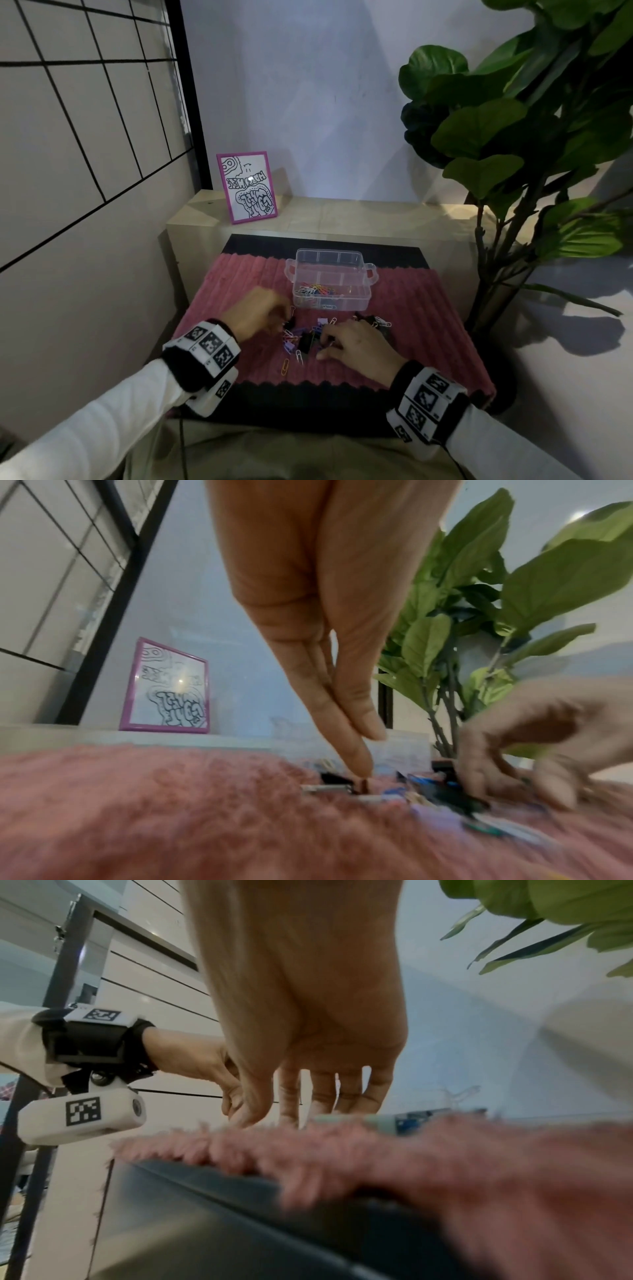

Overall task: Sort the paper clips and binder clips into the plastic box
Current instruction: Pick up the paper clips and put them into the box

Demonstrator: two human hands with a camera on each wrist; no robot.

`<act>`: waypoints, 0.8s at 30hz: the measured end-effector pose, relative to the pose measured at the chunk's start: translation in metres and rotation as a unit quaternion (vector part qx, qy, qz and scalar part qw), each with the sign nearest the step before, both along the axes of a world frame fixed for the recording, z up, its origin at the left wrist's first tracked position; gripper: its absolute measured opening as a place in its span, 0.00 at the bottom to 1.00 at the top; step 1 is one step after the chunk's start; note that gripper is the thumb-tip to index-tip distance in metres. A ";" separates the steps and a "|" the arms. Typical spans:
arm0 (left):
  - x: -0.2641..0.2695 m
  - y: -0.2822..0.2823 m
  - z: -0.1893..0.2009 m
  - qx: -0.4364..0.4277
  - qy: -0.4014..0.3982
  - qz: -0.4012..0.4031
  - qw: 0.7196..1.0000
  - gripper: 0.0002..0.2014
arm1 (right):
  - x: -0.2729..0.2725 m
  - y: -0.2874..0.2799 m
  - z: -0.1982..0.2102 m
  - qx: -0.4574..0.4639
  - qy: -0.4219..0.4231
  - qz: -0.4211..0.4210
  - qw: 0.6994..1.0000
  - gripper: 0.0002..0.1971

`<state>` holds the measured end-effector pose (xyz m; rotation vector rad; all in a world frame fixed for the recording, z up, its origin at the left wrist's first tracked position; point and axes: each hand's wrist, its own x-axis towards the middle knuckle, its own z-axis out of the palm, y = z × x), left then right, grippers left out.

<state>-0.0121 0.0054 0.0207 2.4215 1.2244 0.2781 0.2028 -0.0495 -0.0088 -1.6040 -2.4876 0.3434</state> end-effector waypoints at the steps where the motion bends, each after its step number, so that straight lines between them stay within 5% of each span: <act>1: 0.002 -0.002 -0.003 -0.025 0.008 -0.027 0.999 0.07 | -0.002 -0.001 -0.003 0.017 -0.019 -0.005 1.000 0.18; 8: 0.025 0.011 -0.016 -0.073 0.081 -0.050 0.993 0.14 | -0.005 -0.004 -0.011 0.021 -0.013 -0.019 1.000 0.08; 15: 0.030 0.025 -0.010 -0.172 0.079 -0.019 0.982 0.14 | 0.006 0.001 0.000 -0.091 0.128 -0.037 0.987 0.05; 20: 0.023 0.033 -0.006 -0.241 0.061 -0.018 0.968 0.07 | 0.022 0.009 0.014 -0.140 0.333 -0.103 0.927 0.09; 24: 0.013 0.033 -0.009 -0.279 0.010 -0.008 0.960 0.10 | 0.034 0.014 0.032 -0.207 0.528 -0.119 0.815 0.02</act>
